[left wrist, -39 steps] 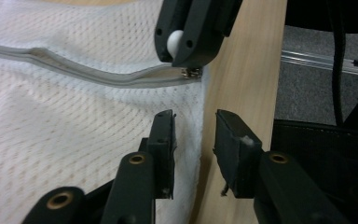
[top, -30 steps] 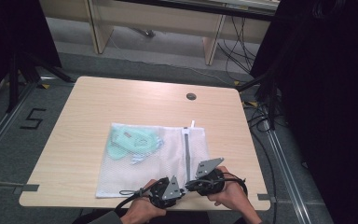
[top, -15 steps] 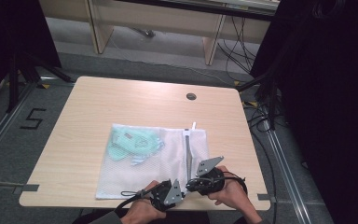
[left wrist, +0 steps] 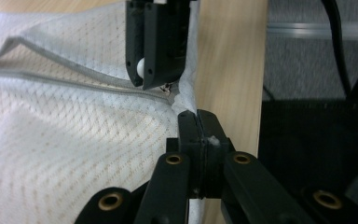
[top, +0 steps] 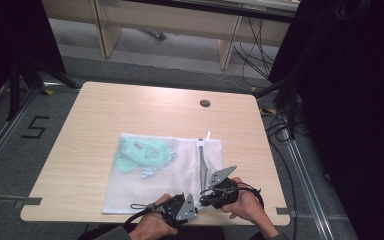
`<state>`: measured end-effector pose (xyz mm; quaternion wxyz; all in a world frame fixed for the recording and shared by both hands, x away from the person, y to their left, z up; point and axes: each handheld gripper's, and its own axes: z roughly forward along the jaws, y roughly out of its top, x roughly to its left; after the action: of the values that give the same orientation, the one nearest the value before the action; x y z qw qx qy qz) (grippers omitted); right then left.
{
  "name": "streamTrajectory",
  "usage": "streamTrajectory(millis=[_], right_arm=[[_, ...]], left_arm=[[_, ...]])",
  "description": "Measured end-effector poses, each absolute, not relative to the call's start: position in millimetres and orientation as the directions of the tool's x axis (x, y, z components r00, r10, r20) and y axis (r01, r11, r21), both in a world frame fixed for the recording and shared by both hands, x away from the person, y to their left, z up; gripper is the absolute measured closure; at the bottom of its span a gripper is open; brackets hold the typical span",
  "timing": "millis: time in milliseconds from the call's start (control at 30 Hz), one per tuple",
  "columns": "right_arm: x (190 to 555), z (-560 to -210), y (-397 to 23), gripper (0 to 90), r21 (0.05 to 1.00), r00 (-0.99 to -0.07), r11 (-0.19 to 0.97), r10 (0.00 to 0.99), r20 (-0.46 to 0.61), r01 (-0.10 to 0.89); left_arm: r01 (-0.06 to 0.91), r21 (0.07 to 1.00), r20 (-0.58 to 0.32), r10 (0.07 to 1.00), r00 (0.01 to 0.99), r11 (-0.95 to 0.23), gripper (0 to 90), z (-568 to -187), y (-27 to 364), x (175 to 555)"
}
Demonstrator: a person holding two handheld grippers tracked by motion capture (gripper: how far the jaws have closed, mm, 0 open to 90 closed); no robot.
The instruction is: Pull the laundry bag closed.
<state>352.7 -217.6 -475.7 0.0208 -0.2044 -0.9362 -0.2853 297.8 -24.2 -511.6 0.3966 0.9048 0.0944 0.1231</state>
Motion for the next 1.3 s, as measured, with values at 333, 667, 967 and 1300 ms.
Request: streamTrajectory(millis=[333, 667, 967, 1300], right_arm=[[361.7, -480.1, -217.6, 86.3, 0.530, -0.908, 0.740, 0.368, 0.198, 0.415], [359.9, -475.6, -216.6, 86.3, 0.515, -0.911, 0.752, 0.365, 0.192, 0.410], [359.1, -472.8, -216.9, 86.3, 0.524, -0.904, 0.739, 0.380, 0.196, 0.424], [359.3, -471.3, -218.0, 86.3, 0.525, -0.903, 0.737, 0.382, 0.198, 0.426]], left_arm=[[0.109, 0.749, 0.112, 0.287, 0.951, -0.654, 89.4, -512.0, -21.1, 301.6], [0.118, 0.750, 0.109, 0.297, 0.949, -0.651, 88.9, -513.1, -21.0, 303.3], [0.117, 0.746, 0.117, 0.302, 0.946, -0.656, 85.8, -514.1, -23.3, 303.3], [0.086, 0.738, 0.154, 0.292, 0.944, -0.669, 87.4, -513.9, -27.6, 306.7]])
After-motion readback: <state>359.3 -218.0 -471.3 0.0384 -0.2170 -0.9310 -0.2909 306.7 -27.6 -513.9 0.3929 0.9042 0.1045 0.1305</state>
